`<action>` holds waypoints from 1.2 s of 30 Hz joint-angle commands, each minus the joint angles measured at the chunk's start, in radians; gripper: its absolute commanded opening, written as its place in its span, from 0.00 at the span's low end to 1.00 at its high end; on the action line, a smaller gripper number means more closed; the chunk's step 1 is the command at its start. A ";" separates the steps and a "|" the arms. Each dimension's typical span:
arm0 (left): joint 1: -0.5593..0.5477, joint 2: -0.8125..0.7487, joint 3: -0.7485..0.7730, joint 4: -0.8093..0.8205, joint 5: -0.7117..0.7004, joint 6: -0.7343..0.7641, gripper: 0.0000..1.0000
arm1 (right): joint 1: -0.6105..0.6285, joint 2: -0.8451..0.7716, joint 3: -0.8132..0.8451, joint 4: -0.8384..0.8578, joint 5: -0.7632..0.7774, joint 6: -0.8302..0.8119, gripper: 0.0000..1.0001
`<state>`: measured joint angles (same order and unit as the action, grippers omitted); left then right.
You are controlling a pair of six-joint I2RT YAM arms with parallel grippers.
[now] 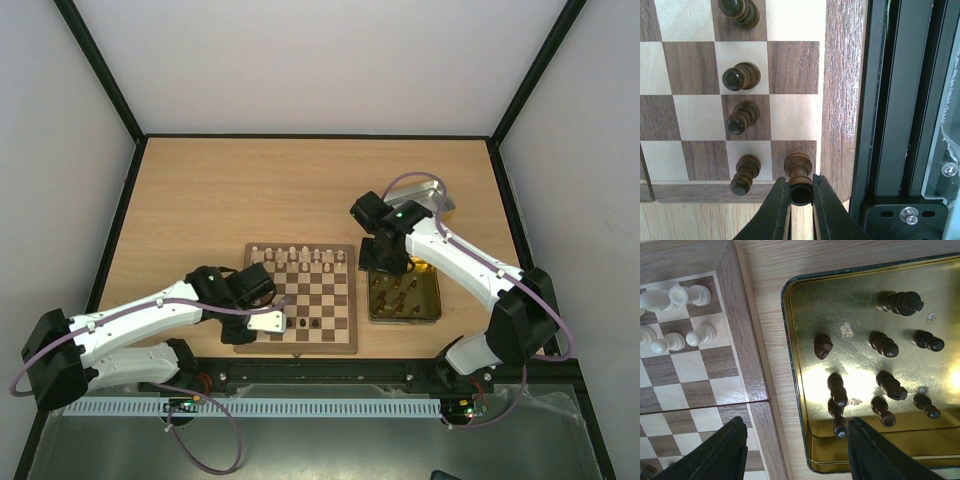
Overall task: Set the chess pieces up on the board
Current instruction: Place the chess piece on the chessboard.
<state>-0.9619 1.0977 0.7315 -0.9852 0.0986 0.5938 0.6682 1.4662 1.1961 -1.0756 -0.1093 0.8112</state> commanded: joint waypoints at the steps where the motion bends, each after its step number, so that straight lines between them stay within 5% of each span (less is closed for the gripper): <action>1: -0.006 0.009 -0.017 0.001 -0.008 -0.005 0.03 | -0.004 -0.003 0.012 -0.041 0.024 -0.010 0.53; 36: 0.000 0.002 -0.025 -0.020 -0.028 -0.011 0.34 | -0.005 0.011 0.027 -0.042 0.021 -0.024 0.53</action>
<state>-0.9619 1.1088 0.7113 -0.9783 0.0837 0.5903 0.6670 1.4662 1.1980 -1.0885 -0.1093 0.7956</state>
